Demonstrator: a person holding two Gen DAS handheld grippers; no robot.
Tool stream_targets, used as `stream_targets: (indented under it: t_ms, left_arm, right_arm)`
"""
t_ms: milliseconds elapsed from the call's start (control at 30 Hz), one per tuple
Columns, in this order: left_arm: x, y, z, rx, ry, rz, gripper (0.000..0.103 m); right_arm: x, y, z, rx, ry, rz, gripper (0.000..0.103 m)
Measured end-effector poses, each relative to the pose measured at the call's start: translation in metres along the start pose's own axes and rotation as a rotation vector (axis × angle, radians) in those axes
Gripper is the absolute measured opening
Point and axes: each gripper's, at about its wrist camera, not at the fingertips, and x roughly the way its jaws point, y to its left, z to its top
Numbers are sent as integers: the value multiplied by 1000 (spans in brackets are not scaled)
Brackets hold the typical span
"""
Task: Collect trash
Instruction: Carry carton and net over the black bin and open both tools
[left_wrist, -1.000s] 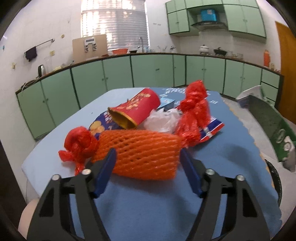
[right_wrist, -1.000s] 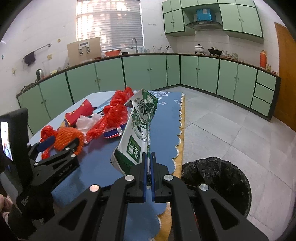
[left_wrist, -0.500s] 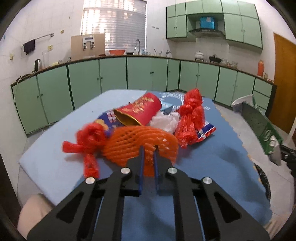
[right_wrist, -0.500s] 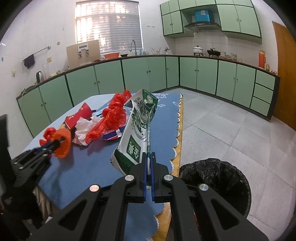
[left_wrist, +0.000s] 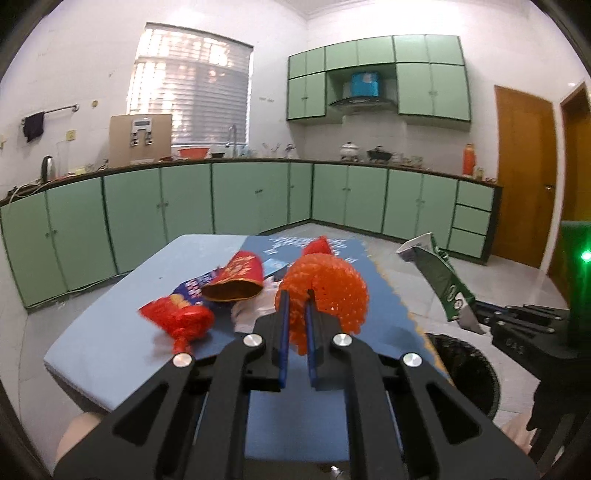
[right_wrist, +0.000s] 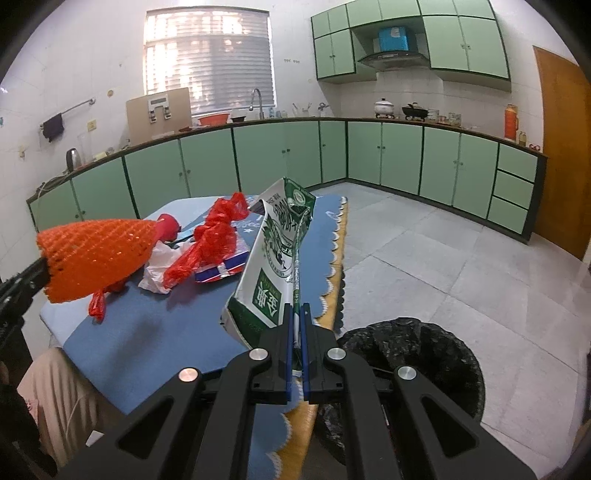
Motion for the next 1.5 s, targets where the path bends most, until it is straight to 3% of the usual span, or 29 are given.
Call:
stream_targets:
  t_ms: [300, 567, 867, 967, 1033, 1267, 1367, 1500]
  left_arm:
    - [16, -57, 5, 23, -14, -166, 7]
    - [69, -138, -2, 43, 64, -334, 7]
    - [130, -201, -24, 99, 173, -389, 8]
    - [147, -211, -26, 101, 214, -406, 16]
    - [153, -211, -25, 96, 211, -407, 29]
    - [151, -201, -11, 59, 181, -416, 37]
    - [146, -187, -2, 38, 165, -404, 40]
    - [134, -160, 9, 15, 135, -357, 54]
  right_arm:
    - [-13, -54, -4, 77, -2, -109, 4]
    - [-7, -116, -22, 141, 53, -233, 4]
    - [23, -166, -40, 199, 141, -271, 4]
    - [32, -175, -41, 212, 167, -272, 6]
    - [34, -180, -39, 215, 170, -281, 12]
    - [20, -181, -32, 228, 123, -283, 21]
    - [9, -171, -26, 219, 92, -277, 35]
    - [-2, -155, -10, 200, 47, -265, 58]
